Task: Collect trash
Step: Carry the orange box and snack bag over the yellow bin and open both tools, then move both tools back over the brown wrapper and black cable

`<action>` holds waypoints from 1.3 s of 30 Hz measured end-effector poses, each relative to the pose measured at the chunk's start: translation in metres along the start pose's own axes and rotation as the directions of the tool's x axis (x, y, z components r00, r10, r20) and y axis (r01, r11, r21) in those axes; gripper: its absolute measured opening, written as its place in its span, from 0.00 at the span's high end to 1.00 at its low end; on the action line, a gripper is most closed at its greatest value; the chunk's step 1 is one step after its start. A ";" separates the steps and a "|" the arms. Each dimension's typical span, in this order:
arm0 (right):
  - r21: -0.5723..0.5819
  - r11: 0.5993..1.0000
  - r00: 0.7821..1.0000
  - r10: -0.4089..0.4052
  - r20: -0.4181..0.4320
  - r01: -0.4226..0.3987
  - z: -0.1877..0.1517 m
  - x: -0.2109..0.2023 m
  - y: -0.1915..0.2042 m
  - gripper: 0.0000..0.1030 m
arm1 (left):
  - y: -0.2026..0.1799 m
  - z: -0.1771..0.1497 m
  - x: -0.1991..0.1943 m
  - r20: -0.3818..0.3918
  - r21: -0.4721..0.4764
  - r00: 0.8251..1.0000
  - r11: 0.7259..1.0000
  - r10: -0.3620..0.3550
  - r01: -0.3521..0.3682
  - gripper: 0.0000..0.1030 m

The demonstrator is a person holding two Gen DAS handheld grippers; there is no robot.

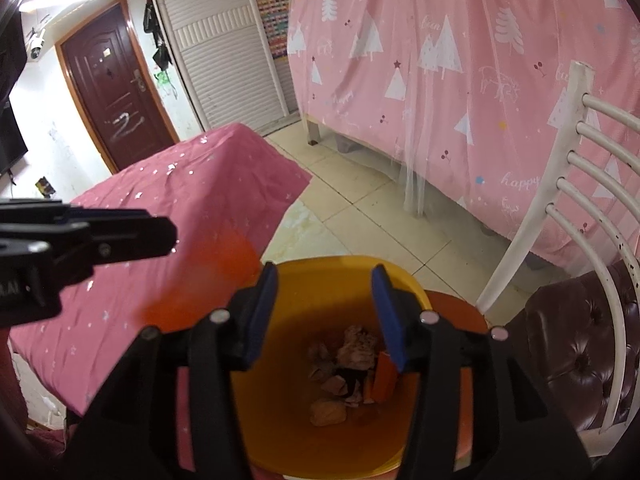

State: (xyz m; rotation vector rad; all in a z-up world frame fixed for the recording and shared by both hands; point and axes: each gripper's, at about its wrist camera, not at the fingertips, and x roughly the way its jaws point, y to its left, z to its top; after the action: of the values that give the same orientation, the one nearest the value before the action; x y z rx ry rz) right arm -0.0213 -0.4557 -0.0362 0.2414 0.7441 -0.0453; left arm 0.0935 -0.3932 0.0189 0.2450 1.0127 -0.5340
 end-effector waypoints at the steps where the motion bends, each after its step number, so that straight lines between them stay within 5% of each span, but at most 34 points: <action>1: -0.001 1.000 1.000 -0.001 0.000 0.001 0.001 0.000 0.000 0.55 | 0.001 0.000 -0.001 0.002 -0.003 1.000 1.000 -0.001 0.001 0.69; 8: 0.003 1.000 1.000 0.025 0.016 -0.025 0.001 -0.002 0.001 0.54 | 0.009 -0.003 -0.007 0.017 -0.008 1.000 1.000 0.007 -0.007 0.55; 14: 0.000 0.999 0.999 0.032 0.031 -0.032 0.005 -0.005 0.012 0.54 | 0.024 -0.004 -0.015 0.031 -0.018 0.999 1.000 0.022 -0.021 0.54; 17: -0.005 0.999 0.999 0.040 0.036 -0.040 0.009 -0.006 0.020 0.45 | 0.037 -0.006 -0.021 0.044 -0.034 0.999 0.999 0.025 -0.024 0.52; 24: -0.033 0.996 0.996 0.083 0.041 -0.082 0.018 -0.002 0.053 0.42 | 0.083 -0.016 -0.043 0.089 -0.085 0.991 0.992 0.101 -0.093 0.40; 39: -0.177 0.965 0.981 0.193 -0.009 -0.191 0.038 0.025 0.158 0.42 | 0.205 -0.044 -0.078 0.091 -0.263 0.976 0.950 0.198 -0.168 0.36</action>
State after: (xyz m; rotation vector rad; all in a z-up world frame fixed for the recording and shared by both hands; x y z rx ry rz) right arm 0.0421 -0.3097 0.0057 0.1425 0.7091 0.2035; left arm 0.1371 -0.1767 0.0528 0.0770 0.9227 -0.2428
